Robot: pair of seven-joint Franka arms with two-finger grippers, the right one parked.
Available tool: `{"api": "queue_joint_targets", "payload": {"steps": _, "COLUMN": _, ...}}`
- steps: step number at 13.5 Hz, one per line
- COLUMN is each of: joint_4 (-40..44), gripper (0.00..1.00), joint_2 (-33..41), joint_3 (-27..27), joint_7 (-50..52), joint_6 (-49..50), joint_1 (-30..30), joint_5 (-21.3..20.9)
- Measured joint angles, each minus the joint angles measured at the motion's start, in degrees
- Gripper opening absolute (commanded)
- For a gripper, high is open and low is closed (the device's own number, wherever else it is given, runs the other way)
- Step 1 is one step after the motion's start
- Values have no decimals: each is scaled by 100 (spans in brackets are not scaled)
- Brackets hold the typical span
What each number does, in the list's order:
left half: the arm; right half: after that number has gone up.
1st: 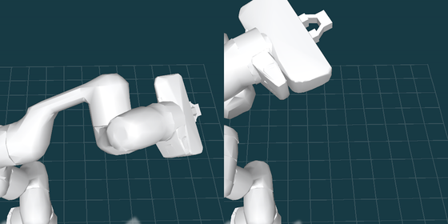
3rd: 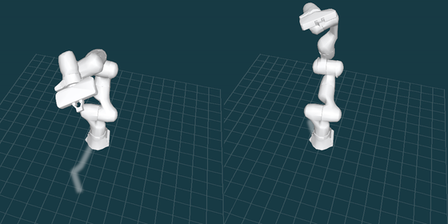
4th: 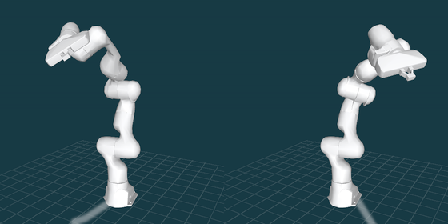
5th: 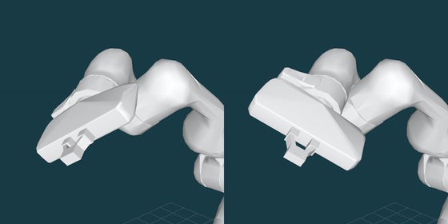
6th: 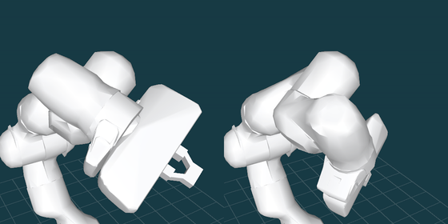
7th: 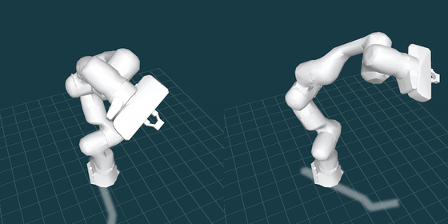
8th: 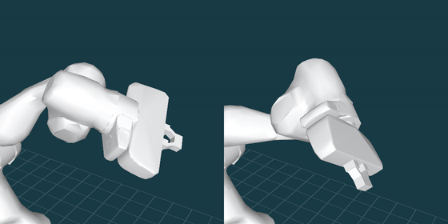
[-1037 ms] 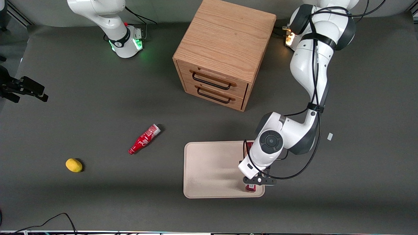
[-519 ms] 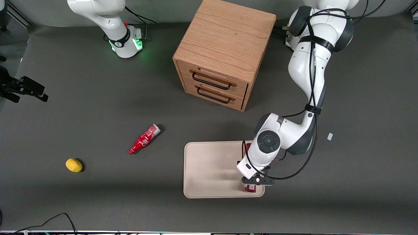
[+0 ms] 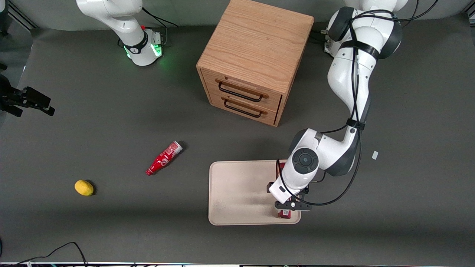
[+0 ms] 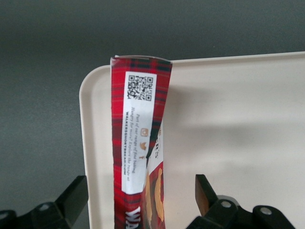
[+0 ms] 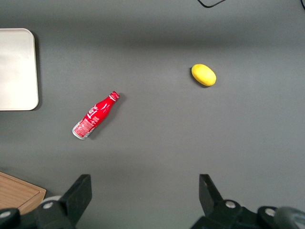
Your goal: Place red cookie box on tray
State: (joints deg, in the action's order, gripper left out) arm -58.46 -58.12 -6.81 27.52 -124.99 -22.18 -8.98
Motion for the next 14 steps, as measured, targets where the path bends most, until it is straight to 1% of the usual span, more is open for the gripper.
{"api": "queue_joint_targets", "payload": {"steps": 5, "joint_4": 47, "gripper": 100, "joint_2": 24, "joint_3": 18, "joint_7": 0, "joint_6": 95, "joint_1": 5, "joint_5": -6}}
{"api": "queue_joint_targets", "payload": {"steps": 8, "joint_4": 256, "gripper": 100, "joint_2": 281, "joint_3": 3, "joint_7": 0, "joint_6": 1010, "joint_1": 9, "joint_5": -6}}
{"api": "queue_joint_targets", "payload": {"steps": 10, "joint_4": 374, "gripper": 100, "joint_2": 619, "joint_3": -14, "joint_7": -33, "joint_6": 1745, "joint_1": 11, "joint_5": -6}}
{"api": "queue_joint_targets", "payload": {"steps": 12, "joint_4": 429, "gripper": 100, "joint_2": 1093, "joint_3": 3, "joint_7": -293, "joint_6": 2467, "joint_1": 114, "joint_5": 28}}
{"api": "queue_joint_targets", "payload": {"steps": 14, "joint_4": 309, "gripper": 100, "joint_2": 1747, "joint_3": 33, "joint_7": -793, "joint_6": 3085, "joint_1": 395, "joint_5": 228}}
